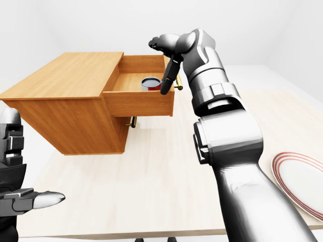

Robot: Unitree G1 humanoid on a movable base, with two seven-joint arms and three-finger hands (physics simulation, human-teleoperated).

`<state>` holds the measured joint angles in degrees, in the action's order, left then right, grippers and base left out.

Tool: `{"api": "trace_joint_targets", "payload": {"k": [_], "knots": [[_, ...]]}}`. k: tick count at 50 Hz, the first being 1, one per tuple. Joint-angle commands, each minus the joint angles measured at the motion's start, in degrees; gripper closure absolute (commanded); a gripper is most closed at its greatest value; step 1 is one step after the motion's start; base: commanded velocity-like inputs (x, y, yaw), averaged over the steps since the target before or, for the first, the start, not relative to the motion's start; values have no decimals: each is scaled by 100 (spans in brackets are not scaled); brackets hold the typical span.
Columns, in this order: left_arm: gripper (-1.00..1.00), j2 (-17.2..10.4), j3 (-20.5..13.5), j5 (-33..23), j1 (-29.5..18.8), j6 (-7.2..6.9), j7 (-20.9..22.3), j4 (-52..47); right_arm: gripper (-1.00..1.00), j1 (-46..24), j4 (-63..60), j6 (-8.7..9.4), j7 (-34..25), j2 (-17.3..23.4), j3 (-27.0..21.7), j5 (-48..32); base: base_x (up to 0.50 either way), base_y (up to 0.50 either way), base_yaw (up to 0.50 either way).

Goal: Put the ketchup in the top drawer of the cabinet.

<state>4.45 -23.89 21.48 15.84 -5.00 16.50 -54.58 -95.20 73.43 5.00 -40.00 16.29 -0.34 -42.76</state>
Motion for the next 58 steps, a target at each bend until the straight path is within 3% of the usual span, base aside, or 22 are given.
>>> {"api": "trace_joint_targets", "payload": {"k": [1, 21, 30, 38, 44, 50, 58], "knots": [[-100, -6, 18, -21, -15, 0, -8, 23, -100, -118, -2, 0, 0, 58, -28, -39, 0, 0, 0], [-100, -18, 15, 7, -19, 0, -37, -8, -100, -639, -55, 0, 0, 189, 35, -307, 0, 0, 0], [-100, 4, -19, 56, 26, 0, -23, -100, -100, -1267, -349, 0, 0, 476, 25, -475, 0, 0, 0], [-100, 22, -42, 64, 32, 0, -2, -111, -100, -1168, -956, 0, 0, 652, -55, -464, 0, 0, 0], [-100, 47, -33, 49, 69, 0, 31, -132, -100, -390, -2704, 0, 0, 777, -52, -551, 0, 0, 0], [-100, 78, -35, 41, 111, 0, 77, -147, -100, 1356, -5876, 0, 0, 851, 1, -1382, 0, 0, 0], [-100, 115, 18, -23, 150, 0, 115, -151, -100, 2983, -8209, 0, 0, 671, -230, -2611, 0, 0, 0]]}}
